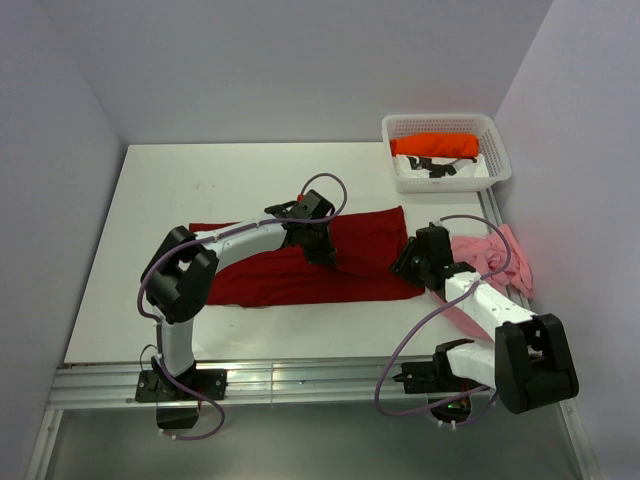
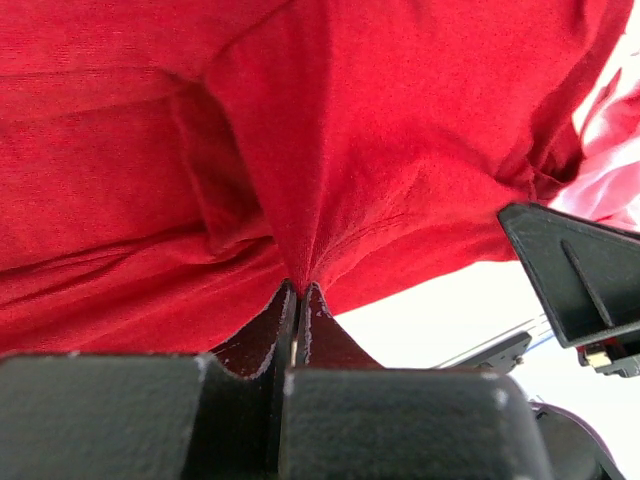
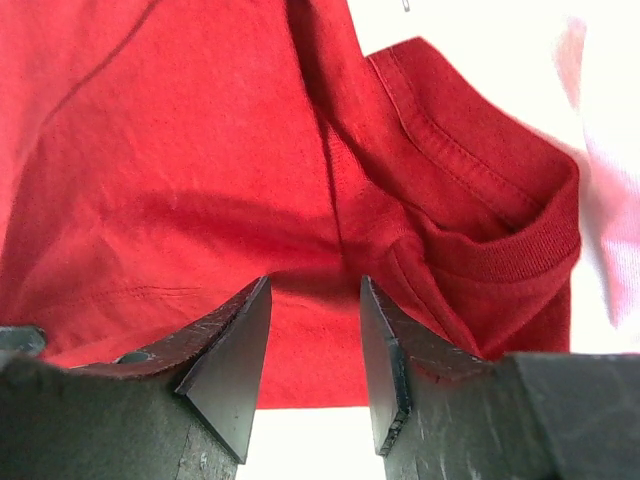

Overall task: Roll the t-shirts
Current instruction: Fold the tshirt

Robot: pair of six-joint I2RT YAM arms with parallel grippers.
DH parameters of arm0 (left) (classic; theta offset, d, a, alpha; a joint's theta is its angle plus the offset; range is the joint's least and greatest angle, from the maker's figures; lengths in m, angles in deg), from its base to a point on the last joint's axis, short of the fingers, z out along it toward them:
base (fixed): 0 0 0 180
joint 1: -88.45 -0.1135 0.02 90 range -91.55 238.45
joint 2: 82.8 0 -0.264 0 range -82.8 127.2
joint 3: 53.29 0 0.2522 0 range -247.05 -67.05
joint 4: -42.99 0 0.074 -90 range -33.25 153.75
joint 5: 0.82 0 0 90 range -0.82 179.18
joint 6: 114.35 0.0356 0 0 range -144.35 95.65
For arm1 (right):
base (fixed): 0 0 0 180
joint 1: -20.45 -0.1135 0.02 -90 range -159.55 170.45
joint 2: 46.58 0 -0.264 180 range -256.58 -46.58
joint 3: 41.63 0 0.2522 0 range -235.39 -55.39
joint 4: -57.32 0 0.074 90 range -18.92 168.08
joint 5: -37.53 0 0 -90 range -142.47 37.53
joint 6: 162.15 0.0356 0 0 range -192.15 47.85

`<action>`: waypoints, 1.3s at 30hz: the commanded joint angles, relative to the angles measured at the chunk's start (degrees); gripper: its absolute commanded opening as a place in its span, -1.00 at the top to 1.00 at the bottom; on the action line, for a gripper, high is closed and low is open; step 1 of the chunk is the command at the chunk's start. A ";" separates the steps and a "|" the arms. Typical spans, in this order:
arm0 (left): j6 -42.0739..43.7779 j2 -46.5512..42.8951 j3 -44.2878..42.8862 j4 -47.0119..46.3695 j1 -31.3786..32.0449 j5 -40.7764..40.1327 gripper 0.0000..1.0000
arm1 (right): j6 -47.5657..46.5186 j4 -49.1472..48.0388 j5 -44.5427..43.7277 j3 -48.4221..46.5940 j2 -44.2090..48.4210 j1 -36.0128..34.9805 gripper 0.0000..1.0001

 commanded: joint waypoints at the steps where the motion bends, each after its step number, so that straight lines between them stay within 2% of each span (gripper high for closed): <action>1: 1.27 -3.27 0.58 -0.44 -0.67 0.10 0.99 | -1.21 -1.12 0.46 0.87 1.86 0.39 0.04; 8: 1.53 -2.40 0.49 -0.26 -0.85 -0.43 0.99 | -1.47 -1.38 0.90 1.66 2.29 0.30 0.07; 18: 1.62 -1.43 0.75 -0.96 -0.94 -0.16 0.99 | -1.56 -2.79 2.48 1.58 0.71 -0.92 0.31; 19: 1.62 -1.43 0.75 -0.96 -0.94 -0.25 0.99 | -1.47 -2.88 2.48 1.58 0.63 -1.01 0.45; 23: 1.71 -1.69 0.66 -0.52 -0.94 -0.16 0.99 | -1.12 -2.18 3.80 1.14 0.62 -1.28 0.77; 31: 2.68 -1.78 1.19 1.67 -0.94 -0.16 0.99 | -1.82 5.90 7.05 -2.81 1.24 -1.28 0.74; 39: 3.47 -2.92 3.04 3.08 -0.94 0.01 0.99 | -1.47 9.77 9.43 -4.22 0.18 -1.28 0.75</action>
